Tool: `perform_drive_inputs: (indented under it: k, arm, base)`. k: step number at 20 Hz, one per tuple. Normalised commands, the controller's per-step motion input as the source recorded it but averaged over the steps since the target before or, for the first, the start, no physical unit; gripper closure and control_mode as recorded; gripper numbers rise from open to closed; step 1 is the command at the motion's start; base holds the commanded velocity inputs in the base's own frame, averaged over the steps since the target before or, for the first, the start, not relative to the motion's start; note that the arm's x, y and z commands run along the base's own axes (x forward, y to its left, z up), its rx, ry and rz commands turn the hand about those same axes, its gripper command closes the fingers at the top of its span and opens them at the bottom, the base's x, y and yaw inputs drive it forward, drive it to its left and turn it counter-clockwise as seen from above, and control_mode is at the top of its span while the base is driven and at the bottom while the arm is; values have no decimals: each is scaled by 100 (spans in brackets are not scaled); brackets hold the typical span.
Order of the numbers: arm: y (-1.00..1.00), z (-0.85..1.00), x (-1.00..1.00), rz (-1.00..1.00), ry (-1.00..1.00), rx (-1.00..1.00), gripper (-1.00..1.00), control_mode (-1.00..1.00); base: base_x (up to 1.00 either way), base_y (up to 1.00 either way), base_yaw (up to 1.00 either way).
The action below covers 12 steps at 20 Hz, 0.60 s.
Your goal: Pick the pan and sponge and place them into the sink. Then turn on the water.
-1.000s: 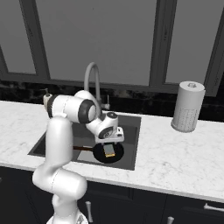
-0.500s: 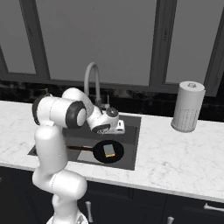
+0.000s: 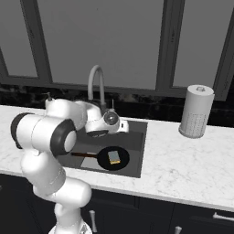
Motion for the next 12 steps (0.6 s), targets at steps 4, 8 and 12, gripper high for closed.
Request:
perform_drive_inputs:
  k: [4,8,12]
  arm:
    - [0,71,-23,-11,-22,4,-100,-100]
    - [0,38,-16,-9,-27,3,-100,-100]
    - [0,36,-3,-7,-22,6,-100,-100]
  base:
    - [0,0,0]
    - [0,0,0]
    - [0,0,0]
